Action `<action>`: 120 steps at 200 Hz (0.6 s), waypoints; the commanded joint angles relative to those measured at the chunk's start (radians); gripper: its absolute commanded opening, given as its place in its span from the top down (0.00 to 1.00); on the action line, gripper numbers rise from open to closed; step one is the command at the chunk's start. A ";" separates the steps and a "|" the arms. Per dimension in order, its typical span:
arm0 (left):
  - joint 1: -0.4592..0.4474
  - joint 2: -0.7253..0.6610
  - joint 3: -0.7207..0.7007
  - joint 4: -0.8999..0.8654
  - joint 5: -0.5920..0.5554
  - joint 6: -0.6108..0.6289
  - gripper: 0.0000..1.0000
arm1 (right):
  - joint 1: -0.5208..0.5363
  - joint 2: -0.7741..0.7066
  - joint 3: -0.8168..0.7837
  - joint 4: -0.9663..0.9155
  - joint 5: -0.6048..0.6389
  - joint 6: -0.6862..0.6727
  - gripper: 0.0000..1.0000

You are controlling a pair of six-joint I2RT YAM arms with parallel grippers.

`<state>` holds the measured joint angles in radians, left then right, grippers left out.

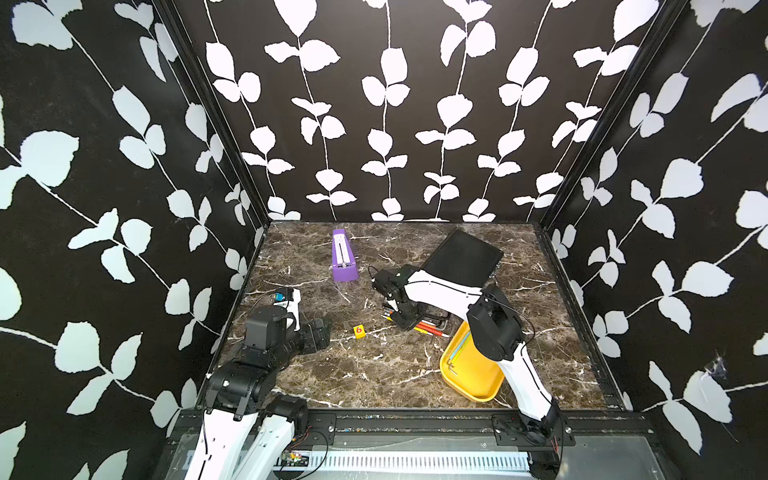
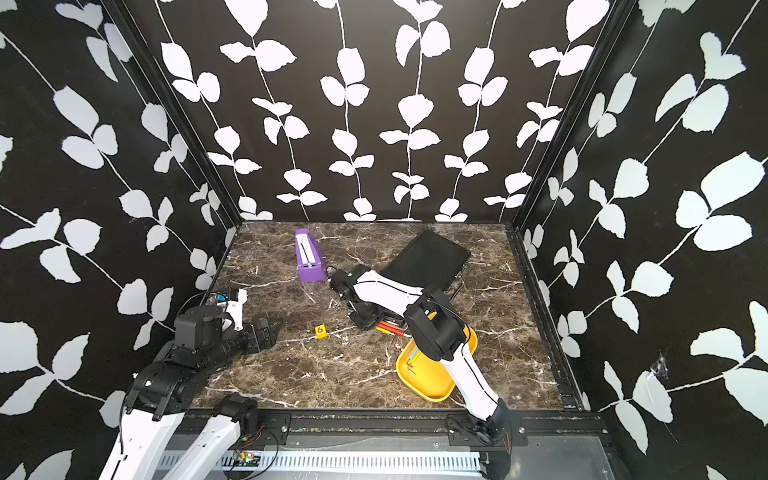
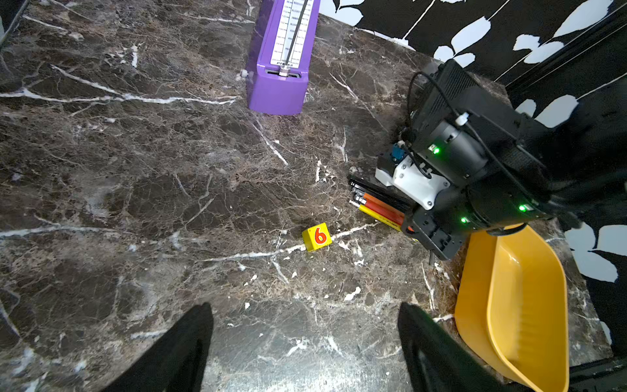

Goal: Put the hex key on the desktop into the storage box
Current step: Pick up the Allen key from the center of the board.

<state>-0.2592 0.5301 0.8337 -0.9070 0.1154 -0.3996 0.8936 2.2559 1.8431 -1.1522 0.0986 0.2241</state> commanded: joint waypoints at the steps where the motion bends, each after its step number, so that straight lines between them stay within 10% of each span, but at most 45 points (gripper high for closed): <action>1: -0.003 0.005 -0.005 0.002 0.004 -0.001 0.14 | 0.016 -0.018 -0.047 -0.018 0.003 0.009 0.81; 120: -0.003 0.004 -0.002 0.000 0.009 -0.002 0.14 | 0.051 -0.045 -0.084 -0.009 0.077 0.010 0.76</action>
<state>-0.2596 0.5301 0.8337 -0.9070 0.1162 -0.3996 0.9401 2.2227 1.7885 -1.1439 0.1459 0.2356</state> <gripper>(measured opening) 0.864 0.237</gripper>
